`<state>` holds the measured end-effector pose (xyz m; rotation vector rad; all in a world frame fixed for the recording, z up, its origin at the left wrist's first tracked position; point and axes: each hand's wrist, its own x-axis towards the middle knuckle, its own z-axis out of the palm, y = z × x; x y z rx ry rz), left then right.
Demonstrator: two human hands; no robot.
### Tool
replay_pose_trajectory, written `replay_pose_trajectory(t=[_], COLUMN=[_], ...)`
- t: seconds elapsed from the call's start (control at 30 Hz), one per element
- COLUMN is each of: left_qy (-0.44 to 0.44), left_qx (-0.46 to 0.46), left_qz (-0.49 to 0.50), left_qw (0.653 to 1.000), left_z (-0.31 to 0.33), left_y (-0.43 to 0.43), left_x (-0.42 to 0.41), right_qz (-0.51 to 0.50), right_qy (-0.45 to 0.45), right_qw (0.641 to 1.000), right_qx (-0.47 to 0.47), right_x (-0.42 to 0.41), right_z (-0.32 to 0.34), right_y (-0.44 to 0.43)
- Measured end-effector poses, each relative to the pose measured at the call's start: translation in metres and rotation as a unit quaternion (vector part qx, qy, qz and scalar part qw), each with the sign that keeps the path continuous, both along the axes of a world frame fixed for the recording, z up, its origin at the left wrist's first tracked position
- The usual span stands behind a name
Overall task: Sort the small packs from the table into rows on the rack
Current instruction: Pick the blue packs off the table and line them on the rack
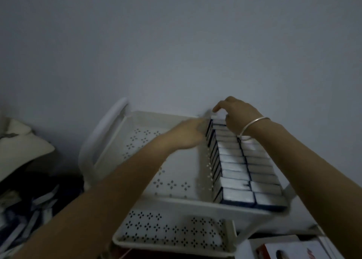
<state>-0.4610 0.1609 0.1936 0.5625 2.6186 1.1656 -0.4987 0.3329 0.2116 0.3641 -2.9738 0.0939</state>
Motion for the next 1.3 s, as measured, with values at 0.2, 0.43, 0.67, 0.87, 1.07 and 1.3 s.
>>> replay_pose_trajectory(t=[0.2,0.43,0.67,0.87,1.07,1.3], left_qy=[0.038,0.021,-0.112,-0.145,-0.149,-0.094], left_qx=[0.064,0.111,-0.021,-0.181,-0.210,-0.299], left_qz=[0.096,0.275,0.399,0.442,0.423,0.406], left_qw=[0.993,0.955,0.910,0.867,0.869,0.859], left_z=[0.015,-0.045,-0.174,-0.233,-0.259,-0.279], left_y=[-0.105,-0.216,-0.306,-0.351,-0.343,-0.315], left_x=[0.081,0.198,0.286,0.341,0.359,0.351], right_qz=[0.070,0.192,0.199,0.143,0.064,-0.048], right_qy=[0.056,-0.185,-0.394,-0.467,-0.455,-0.354], right_qw=[0.974,0.932,0.891,0.866,0.882,0.912], right_qx=[-0.209,-0.246,-0.110,-0.108,-0.107,-0.200], right_x=[0.094,0.203,0.263,0.320,0.335,0.316], right_z=[0.022,-0.064,-0.244,-0.301,-0.332,-0.342], right_y=[-0.080,-0.189,-0.263,-0.321,-0.349,-0.322])
